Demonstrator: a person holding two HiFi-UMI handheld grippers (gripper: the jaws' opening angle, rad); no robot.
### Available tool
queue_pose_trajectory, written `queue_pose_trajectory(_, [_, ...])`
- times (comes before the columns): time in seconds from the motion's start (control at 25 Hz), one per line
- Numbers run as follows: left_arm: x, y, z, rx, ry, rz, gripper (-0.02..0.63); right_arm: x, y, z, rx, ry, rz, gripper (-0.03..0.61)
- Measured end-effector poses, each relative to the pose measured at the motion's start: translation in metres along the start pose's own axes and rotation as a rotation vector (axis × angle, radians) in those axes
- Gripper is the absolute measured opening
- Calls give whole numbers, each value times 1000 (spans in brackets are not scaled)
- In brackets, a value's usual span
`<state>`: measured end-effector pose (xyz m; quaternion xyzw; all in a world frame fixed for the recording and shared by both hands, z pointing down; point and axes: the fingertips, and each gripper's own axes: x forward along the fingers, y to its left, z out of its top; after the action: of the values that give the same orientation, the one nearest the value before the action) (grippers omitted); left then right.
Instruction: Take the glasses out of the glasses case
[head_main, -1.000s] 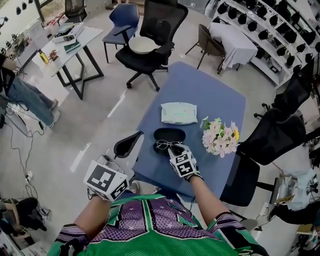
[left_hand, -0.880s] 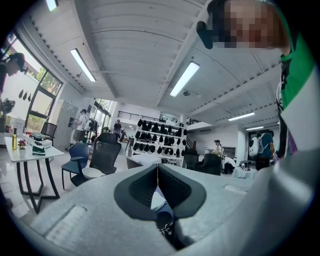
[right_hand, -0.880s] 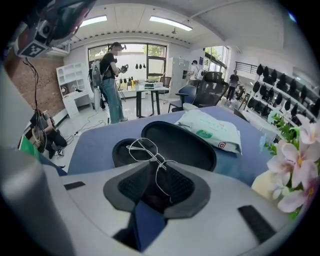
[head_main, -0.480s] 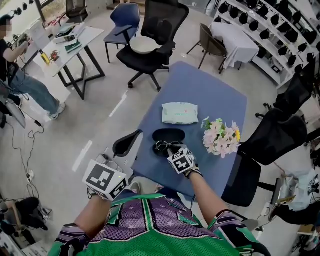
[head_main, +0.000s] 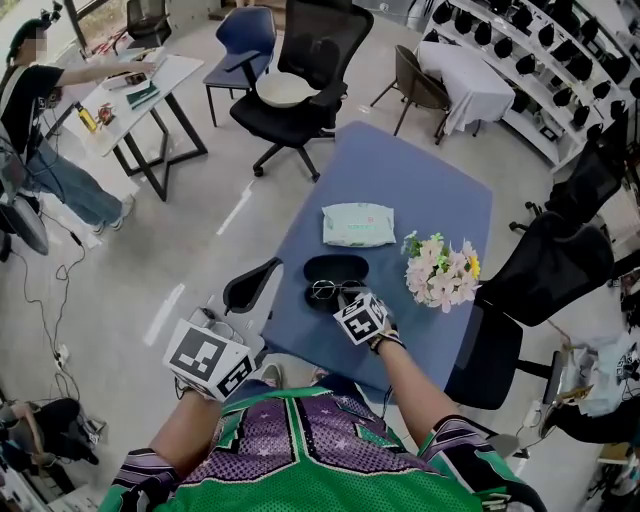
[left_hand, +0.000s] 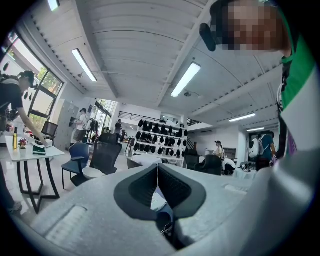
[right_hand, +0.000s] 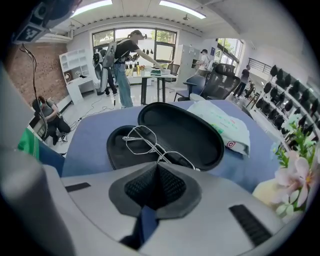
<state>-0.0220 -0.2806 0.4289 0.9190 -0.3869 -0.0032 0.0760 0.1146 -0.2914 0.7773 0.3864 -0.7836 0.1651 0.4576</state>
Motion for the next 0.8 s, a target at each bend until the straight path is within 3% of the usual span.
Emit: queue_pose_trajectory(0.8, [-3, -6, 9, 5, -24, -17, 17, -18, -10, 8, 55, -82, -28, 8])
